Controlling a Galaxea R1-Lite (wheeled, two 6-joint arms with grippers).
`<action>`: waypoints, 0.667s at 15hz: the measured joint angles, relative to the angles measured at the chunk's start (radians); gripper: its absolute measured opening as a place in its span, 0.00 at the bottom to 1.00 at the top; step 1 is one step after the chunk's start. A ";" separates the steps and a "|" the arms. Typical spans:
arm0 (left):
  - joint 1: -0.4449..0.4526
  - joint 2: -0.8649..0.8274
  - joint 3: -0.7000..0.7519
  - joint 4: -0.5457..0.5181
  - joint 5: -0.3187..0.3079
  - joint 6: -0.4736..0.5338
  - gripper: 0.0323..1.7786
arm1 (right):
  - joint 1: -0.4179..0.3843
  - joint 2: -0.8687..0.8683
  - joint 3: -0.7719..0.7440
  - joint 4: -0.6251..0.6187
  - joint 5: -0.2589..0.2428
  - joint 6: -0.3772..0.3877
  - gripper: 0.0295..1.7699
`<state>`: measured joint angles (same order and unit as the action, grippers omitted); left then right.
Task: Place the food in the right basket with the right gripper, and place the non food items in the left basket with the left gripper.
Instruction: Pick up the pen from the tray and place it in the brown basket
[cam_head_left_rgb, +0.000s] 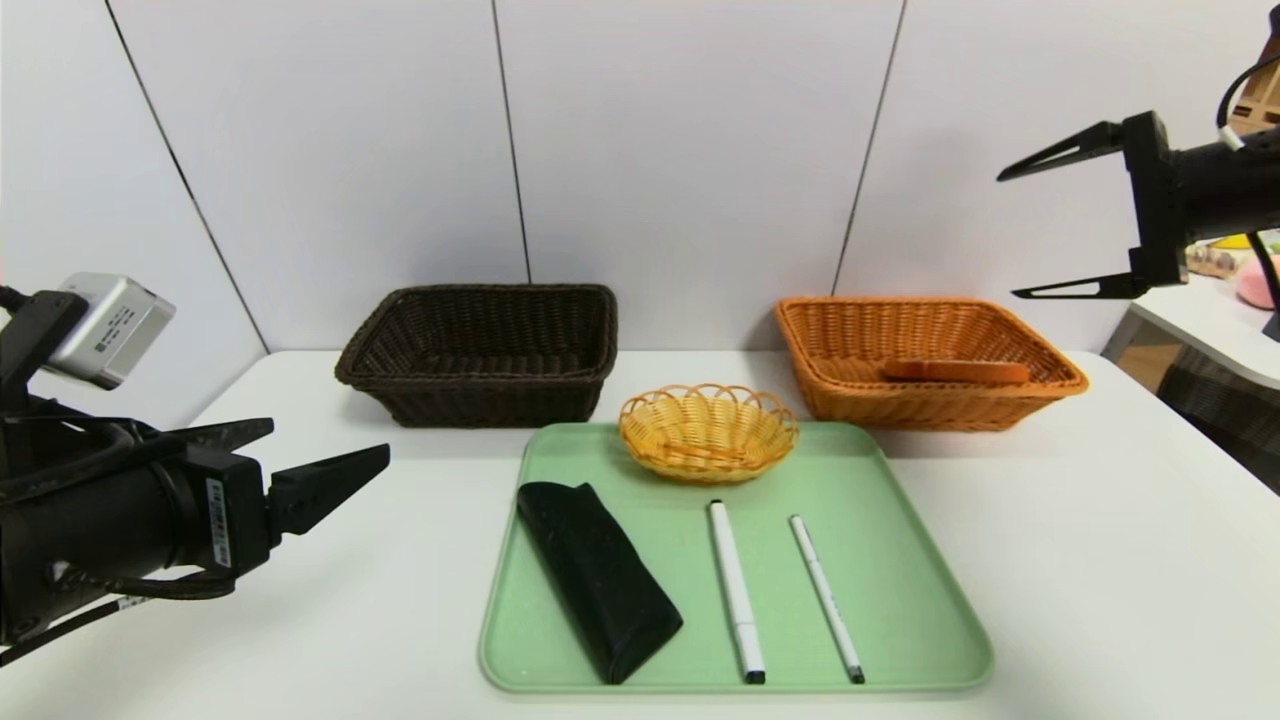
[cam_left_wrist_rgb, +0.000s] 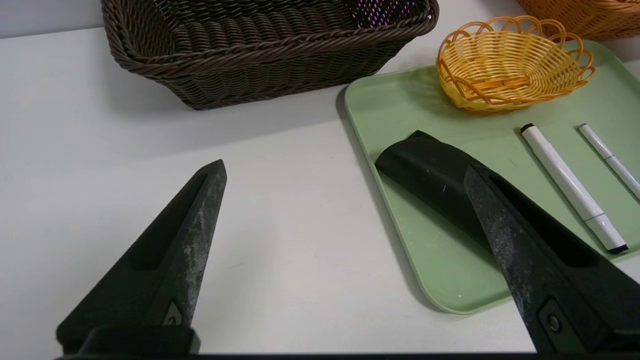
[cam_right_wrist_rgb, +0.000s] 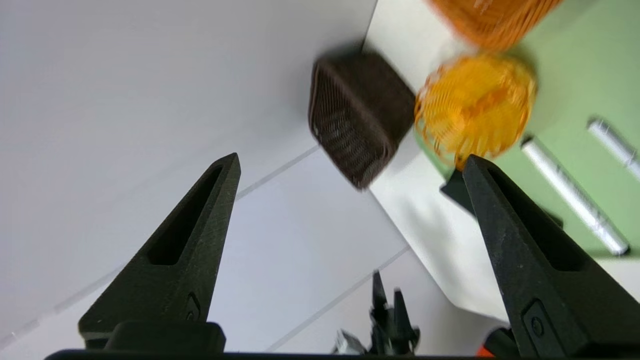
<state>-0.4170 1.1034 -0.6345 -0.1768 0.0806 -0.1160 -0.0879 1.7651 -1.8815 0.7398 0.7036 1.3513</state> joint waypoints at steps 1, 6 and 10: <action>0.000 0.000 0.000 0.001 0.000 0.000 0.95 | 0.031 -0.044 -0.001 0.012 -0.002 -0.013 0.88; -0.002 -0.002 0.001 0.000 -0.002 0.002 0.95 | 0.199 -0.194 -0.053 0.144 -0.100 -0.270 0.92; -0.003 -0.003 -0.002 0.000 -0.002 0.004 0.95 | 0.298 -0.228 -0.055 0.240 -0.350 -0.648 0.94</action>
<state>-0.4198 1.1006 -0.6364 -0.1768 0.0787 -0.1123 0.2100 1.5374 -1.9368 0.9794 0.3540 0.7032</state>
